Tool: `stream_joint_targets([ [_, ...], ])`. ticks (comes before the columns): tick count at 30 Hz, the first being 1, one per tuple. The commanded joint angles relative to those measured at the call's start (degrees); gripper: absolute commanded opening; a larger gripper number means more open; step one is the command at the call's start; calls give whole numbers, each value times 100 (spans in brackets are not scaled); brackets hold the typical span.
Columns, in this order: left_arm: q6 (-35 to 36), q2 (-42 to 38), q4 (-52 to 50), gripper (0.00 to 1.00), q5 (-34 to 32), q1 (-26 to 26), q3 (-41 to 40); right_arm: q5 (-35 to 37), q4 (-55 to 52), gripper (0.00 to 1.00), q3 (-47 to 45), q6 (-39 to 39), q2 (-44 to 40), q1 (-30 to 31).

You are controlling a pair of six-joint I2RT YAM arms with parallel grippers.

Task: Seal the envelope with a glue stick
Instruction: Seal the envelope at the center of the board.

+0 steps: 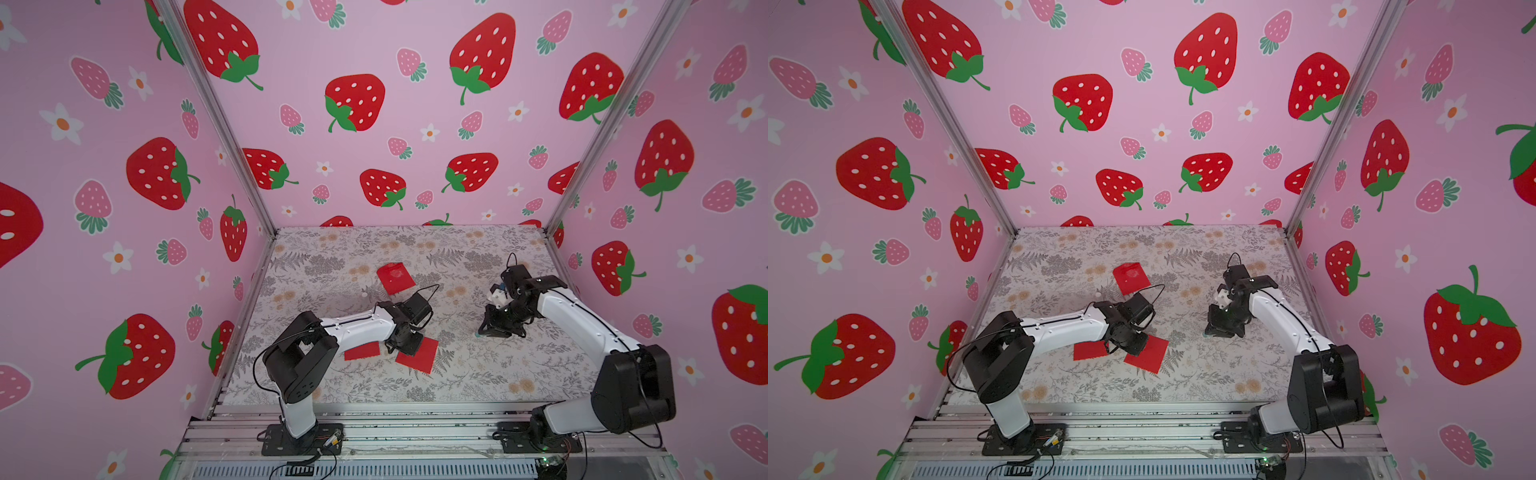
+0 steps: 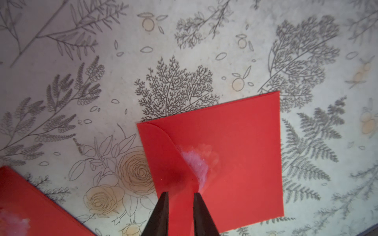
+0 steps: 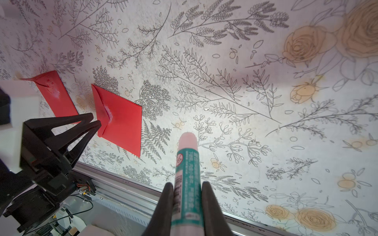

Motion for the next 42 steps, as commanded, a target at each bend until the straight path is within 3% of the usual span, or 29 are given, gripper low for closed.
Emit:
stream_joint_targets([
  [1,-40,72,-174,23,60,12,-86,39,-119,0,93,-65,37,24],
  [10,-83,470,-58,23,-16,-13,-248,26,-108,0,75,-57,-16,38],
  [17,-26,1025,-441,23,-703,-275,-142,19,-90,0,66,-65,15,38],
  [24,-47,1397,-660,23,-830,-535,-9,6,-116,0,119,-74,23,47],
  [35,-138,186,-104,24,-641,-360,92,85,-127,0,145,-75,14,50],
  [42,45,213,-155,22,-615,-179,406,111,-126,0,193,-82,111,43],
])
